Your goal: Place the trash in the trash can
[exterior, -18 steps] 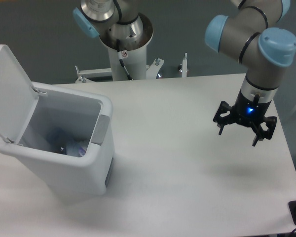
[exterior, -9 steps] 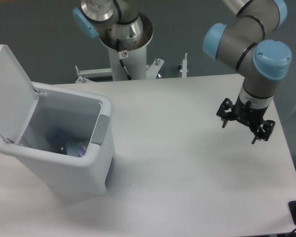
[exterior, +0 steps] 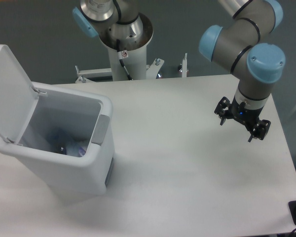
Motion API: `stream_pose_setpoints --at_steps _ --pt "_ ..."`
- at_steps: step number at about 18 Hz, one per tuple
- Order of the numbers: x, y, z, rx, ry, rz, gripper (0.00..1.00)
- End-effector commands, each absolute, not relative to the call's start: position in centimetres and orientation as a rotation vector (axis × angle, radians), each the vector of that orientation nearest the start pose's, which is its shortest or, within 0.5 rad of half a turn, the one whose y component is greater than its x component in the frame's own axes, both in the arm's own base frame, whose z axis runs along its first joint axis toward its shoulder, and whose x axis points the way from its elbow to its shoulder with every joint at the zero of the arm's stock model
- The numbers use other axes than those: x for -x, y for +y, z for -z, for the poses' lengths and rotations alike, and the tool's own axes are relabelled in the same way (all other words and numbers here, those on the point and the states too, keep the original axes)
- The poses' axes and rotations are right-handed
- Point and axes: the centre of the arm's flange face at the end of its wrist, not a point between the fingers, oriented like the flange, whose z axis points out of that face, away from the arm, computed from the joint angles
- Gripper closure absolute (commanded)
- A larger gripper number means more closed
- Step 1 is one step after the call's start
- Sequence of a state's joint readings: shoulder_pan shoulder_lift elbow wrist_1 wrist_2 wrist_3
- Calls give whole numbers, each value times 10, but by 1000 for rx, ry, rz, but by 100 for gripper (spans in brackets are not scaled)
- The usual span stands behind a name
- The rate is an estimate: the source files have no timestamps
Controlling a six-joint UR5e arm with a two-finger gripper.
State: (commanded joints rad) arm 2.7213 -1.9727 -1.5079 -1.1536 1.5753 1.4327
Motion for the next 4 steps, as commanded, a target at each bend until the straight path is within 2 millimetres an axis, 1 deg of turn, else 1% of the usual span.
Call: stream_pose_setpoints --at_steps 4 --pt "533 384 -332 3093 439 -123 0"
